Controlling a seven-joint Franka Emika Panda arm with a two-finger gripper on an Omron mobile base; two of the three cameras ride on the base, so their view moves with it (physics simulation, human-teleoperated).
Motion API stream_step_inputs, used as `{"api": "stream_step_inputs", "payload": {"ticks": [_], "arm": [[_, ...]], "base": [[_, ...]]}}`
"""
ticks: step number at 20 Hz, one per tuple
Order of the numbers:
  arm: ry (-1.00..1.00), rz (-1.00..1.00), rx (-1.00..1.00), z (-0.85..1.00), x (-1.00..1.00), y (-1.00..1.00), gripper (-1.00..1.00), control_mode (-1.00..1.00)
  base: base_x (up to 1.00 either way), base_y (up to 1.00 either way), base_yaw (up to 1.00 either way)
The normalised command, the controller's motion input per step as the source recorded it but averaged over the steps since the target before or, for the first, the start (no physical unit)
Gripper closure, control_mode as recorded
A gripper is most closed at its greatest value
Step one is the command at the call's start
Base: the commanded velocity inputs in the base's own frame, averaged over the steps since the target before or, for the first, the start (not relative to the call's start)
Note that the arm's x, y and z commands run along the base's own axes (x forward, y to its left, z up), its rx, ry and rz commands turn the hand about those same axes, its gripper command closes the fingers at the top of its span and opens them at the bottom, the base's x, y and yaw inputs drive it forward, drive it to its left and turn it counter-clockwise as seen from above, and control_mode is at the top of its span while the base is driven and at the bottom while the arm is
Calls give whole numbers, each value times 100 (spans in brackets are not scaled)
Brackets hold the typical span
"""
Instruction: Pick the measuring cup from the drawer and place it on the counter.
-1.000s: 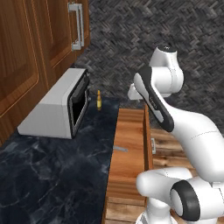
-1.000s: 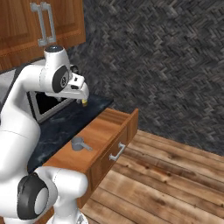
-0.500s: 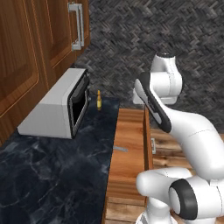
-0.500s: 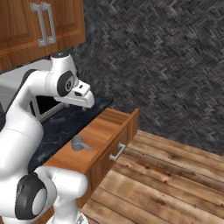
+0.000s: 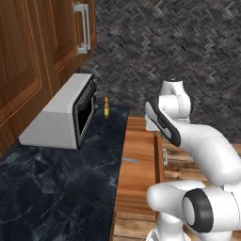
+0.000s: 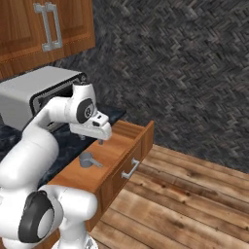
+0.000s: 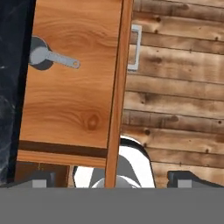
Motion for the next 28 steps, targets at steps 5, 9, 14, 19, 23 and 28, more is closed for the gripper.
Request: {"api": "stream_step_inputs", "payload": {"ticks": [5,9,14,19,23,28], "arm": [[21,-8,0,-99,0,-38,-100,-100],[9,-16,0,-94,0,-12,-100,-100],[0,-13,1,-95,0,0,-100,-100],[0,-5,0,-73,15,5,-100,-100],[-2,0,0,-47,28,12,-100,-100],[-3,0,-1,-52,24,0,-100,-100]], "base": [[0,0,0],[0,0,0],[0,0,0],[0,0,0],[0,0,0],[0,0,0]]}}
